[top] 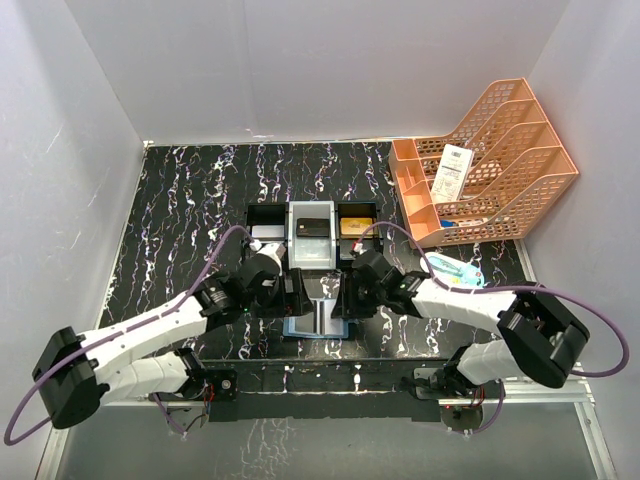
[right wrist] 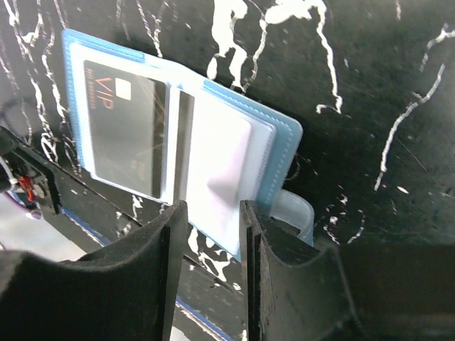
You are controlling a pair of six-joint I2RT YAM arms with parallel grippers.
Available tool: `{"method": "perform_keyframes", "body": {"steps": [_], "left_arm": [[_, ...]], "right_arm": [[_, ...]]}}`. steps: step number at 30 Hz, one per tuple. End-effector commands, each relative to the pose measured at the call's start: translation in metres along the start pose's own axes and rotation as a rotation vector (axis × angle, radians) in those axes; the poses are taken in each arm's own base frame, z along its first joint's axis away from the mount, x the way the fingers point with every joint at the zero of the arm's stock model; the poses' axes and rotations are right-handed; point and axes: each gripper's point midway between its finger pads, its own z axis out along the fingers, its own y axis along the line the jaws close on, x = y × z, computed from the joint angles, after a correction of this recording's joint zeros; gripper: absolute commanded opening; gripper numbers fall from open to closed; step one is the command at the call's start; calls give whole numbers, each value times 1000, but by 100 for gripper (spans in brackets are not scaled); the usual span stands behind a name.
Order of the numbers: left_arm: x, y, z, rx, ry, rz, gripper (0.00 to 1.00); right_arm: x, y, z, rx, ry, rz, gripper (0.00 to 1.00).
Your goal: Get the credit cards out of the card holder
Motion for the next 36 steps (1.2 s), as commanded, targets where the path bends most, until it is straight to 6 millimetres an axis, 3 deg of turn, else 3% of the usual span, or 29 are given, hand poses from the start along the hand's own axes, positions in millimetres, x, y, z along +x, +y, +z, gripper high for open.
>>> {"method": "perform_keyframes", "body": {"steps": [1, 4, 10, 13, 18, 27, 32, 36], "left_arm": [[-4, -40, 12, 170, 24, 22, 79], [-4, -49, 25, 202, 36, 16, 76], [3, -48, 56, 181, 86, 38, 69], [7, -29, 68, 89, 86, 23, 64], [24, 10, 84, -52, 93, -34, 63], [48, 39, 82, -97, 105, -104, 57], [48, 39, 76, -79, 95, -118, 57], [44, 37, 71, -75, 83, -118, 57]], "right_arm": [[-9, 0, 0, -48, -97, -12, 32], [-5, -5, 4, -64, -108, 11, 30], [-3, -9, 10, -87, -128, 34, 28], [0, -15, 13, -76, -133, 49, 28], [8, -17, 17, -99, -114, 67, 27], [19, -28, 24, -78, -82, 87, 19], [19, -29, 25, -58, -69, 82, 13], [13, -21, 20, -55, -63, 57, 19]]}}
